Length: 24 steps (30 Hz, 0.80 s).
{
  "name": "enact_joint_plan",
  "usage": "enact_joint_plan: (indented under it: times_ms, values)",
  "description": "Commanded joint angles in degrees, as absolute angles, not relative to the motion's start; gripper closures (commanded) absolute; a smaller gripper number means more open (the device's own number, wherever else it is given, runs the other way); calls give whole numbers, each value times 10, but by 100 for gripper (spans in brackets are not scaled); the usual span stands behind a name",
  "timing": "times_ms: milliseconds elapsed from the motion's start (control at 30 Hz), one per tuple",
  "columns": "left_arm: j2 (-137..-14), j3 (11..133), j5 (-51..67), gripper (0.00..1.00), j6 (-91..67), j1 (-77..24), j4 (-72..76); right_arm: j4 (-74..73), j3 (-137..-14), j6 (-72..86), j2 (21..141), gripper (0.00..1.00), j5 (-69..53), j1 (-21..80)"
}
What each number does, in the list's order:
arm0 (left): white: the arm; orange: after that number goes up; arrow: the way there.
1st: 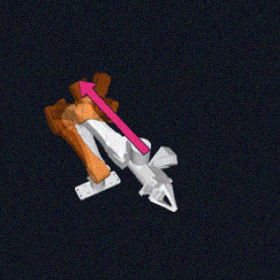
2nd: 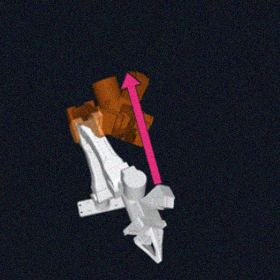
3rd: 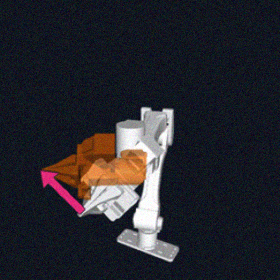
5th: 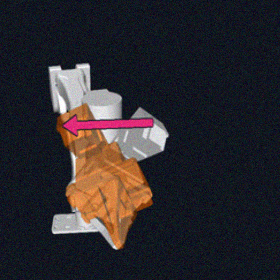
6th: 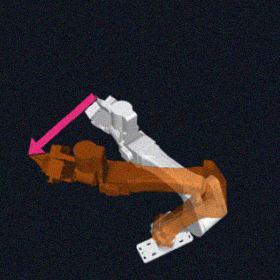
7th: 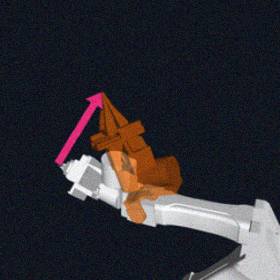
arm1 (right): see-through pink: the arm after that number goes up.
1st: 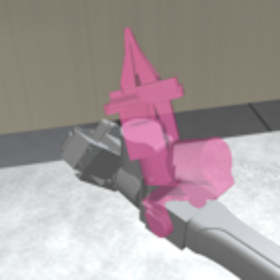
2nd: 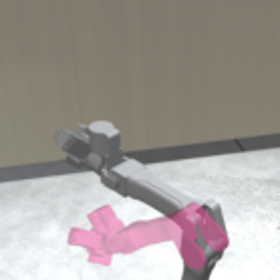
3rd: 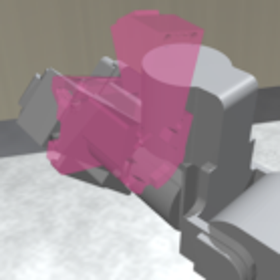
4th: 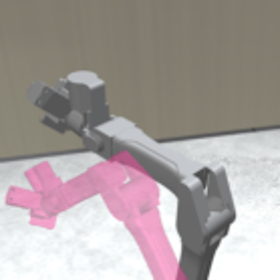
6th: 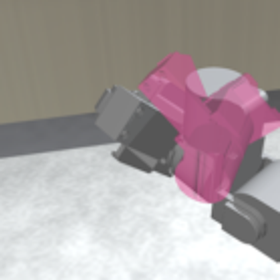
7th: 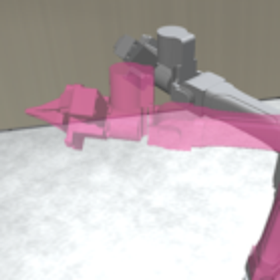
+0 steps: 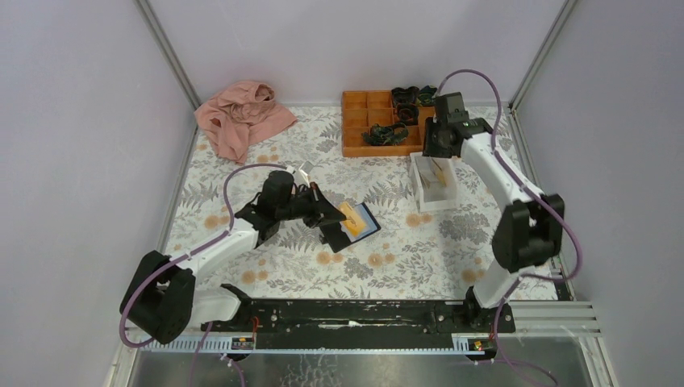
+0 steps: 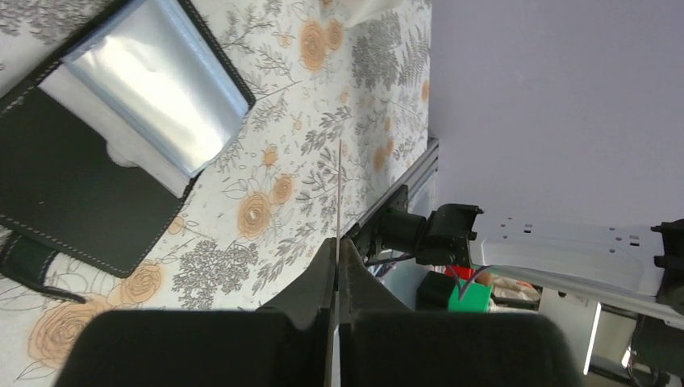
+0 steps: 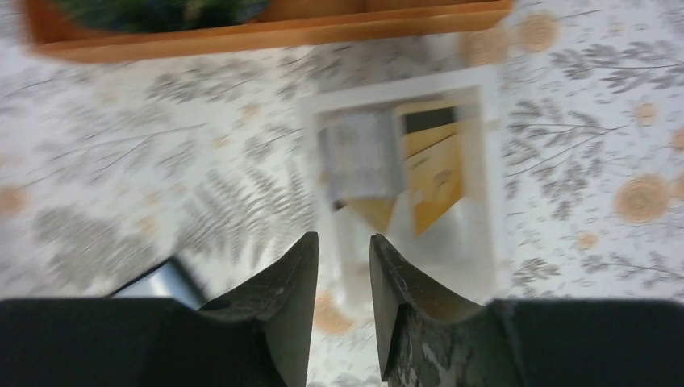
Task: Put the credit cards into the card holder
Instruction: Move the storage box to the center of the board, then adjust the card holder at the center of the board.
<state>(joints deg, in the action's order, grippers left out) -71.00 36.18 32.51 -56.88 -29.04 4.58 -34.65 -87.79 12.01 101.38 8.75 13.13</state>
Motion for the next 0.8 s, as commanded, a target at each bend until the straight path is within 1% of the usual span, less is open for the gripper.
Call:
enact_joint_plan:
  times_ms: [0, 133, 200, 300, 367, 533, 767]
  values:
    - [-702, 345, 384, 100, -590, -289, 146, -356, -826, 153, 897, 62, -65, 159]
    - [-705, 328, 415, 100, -619, -288, 222, -347, -776, 171, 847, 61, -206, 177]
    - [-710, 322, 431, 100, -635, -288, 261, -321, -737, 186, 823, 60, -299, 177]
    - [-727, 319, 456, 100, -658, -288, 315, -293, -690, 202, 808, 59, -405, 178]
    - [-739, 319, 471, 100, -675, -288, 353, -286, -667, 204, 804, 59, -443, 179]
    - [-769, 326, 497, 100, -702, -288, 415, -212, -607, 252, 776, 59, -541, 180]
    - [-815, 332, 515, 100, -737, -289, 491, -156, -569, 300, 758, 59, -594, 183]
